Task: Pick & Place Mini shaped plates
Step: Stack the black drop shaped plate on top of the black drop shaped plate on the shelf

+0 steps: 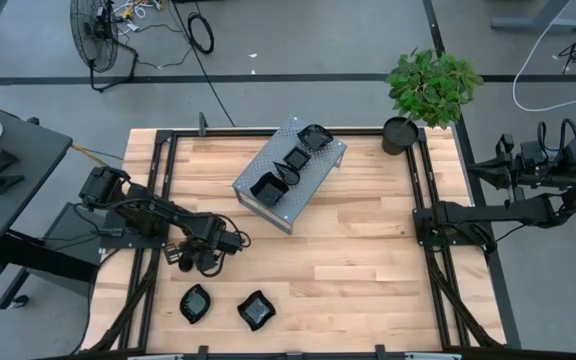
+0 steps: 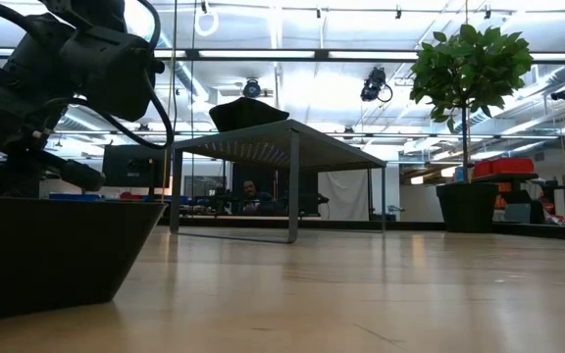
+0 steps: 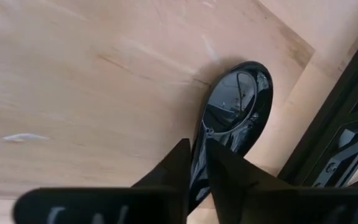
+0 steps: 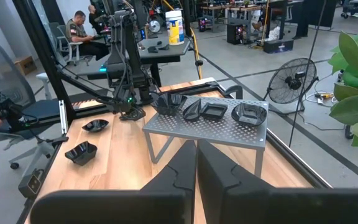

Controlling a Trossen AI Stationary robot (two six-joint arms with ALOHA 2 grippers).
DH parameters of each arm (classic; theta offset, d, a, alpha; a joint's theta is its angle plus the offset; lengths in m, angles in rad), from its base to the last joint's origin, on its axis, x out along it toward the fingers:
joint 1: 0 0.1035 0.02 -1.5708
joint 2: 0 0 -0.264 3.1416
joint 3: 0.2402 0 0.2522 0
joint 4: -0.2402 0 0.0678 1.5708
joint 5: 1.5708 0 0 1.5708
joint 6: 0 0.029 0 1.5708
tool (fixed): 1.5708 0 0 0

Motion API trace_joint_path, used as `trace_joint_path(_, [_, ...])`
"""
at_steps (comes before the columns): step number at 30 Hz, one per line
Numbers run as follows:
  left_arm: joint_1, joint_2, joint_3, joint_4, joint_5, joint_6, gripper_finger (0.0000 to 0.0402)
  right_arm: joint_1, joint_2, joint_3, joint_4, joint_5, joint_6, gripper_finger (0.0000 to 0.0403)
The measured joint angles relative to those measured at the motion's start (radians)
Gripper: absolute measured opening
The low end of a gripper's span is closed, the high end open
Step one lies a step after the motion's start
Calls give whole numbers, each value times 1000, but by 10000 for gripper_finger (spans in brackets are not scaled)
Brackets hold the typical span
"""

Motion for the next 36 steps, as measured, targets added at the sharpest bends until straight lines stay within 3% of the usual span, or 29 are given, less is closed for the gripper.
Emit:
trace_joint_path(7, [0, 0, 0, 0, 0, -3, 6, 0, 0, 0, 0, 0, 0, 20])
trace_joint_path(14, [0, 0, 0, -20, 0, -17, 8, 0, 0, 0, 0, 0, 0, 20])
trace_joint_path(23, [0, -2, 18, -172, 0, -17, 3, 0, 0, 0, 0, 0, 0, 20])
trace_joint_path(28, [23, -2, 94, -265, 0, -21, 2, 0, 0, 0, 0, 0, 0, 20])
trace_joint_path(36, [102, -2, 320, -365, -3, -26, 1, 0, 0, 0, 0, 0, 0, 20])
